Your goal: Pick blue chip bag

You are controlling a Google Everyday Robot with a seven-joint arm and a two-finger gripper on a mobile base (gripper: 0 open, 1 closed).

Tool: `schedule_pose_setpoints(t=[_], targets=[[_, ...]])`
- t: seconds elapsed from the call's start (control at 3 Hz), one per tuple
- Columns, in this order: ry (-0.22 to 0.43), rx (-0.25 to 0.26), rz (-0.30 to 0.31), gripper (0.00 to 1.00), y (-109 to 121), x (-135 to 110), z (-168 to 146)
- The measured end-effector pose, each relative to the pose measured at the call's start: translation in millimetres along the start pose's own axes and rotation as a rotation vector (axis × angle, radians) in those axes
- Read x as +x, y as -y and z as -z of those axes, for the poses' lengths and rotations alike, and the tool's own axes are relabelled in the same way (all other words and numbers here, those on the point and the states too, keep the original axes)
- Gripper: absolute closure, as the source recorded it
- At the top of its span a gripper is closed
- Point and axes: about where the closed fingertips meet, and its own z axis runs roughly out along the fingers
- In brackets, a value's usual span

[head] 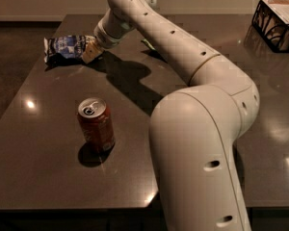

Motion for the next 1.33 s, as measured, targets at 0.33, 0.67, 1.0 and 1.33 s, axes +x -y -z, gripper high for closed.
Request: schedule_pose_setpoints(t=[0.33, 0.67, 1.0, 1.33], targets=[[0.007, -0.001, -0.007, 0.61, -5.4, -2.2, -0.3], [0.033, 0.006, 0.005, 0.84, -12.6, -11.4, 9.1], [0.073, 0.019, 0.031, 1.0, -19.6, -26.1, 26.9], [0.122, 0.024, 0.058, 1.0, -26.4, -42.3, 51.5]])
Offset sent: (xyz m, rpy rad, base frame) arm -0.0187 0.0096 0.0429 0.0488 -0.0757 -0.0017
